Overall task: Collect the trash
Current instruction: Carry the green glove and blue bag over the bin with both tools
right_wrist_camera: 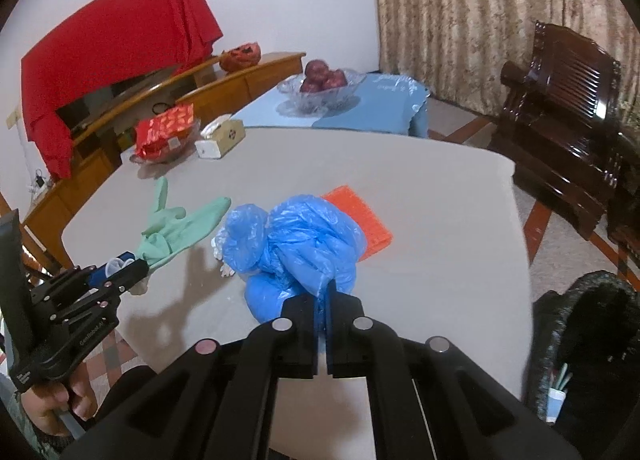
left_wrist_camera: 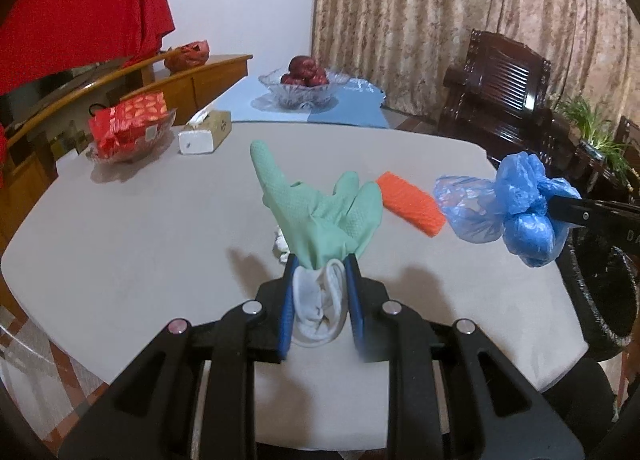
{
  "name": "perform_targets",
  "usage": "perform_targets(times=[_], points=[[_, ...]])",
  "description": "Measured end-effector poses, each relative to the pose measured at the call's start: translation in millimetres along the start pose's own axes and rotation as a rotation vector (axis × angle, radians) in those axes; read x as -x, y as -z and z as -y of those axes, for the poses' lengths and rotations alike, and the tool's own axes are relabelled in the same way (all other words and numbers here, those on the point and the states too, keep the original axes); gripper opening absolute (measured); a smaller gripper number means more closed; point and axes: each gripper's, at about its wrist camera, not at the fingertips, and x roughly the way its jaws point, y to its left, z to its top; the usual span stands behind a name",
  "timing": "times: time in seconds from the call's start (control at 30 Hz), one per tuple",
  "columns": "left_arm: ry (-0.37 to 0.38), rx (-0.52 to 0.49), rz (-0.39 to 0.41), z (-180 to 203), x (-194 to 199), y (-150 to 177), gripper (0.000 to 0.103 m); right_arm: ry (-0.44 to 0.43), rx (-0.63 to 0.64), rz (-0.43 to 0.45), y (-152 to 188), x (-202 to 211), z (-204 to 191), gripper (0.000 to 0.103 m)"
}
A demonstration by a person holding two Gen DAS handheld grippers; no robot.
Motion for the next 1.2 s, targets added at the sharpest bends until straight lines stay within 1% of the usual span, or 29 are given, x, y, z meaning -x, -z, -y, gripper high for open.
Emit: perform_targets(times=[0.3,0.53,0.7,1.2], points=[[0.027,-0.034,0.019,31,18,-6,0.022,0.044,-0.031,0.046,1,43,27,0.002],[0.065,-0.068,0.020,70,26,-8,0.022,0.094,-0.058,0.070,9,72,57,0.002],[0.098,-0.089,0.019,97,29,-10,0.022,0.136,-0.081,0.071,19,90,85,0.003],[0.144,-0.118,-0.008,184,30,-11,0.022,0.227,-0.148,0.084,45,130,146,0.003]])
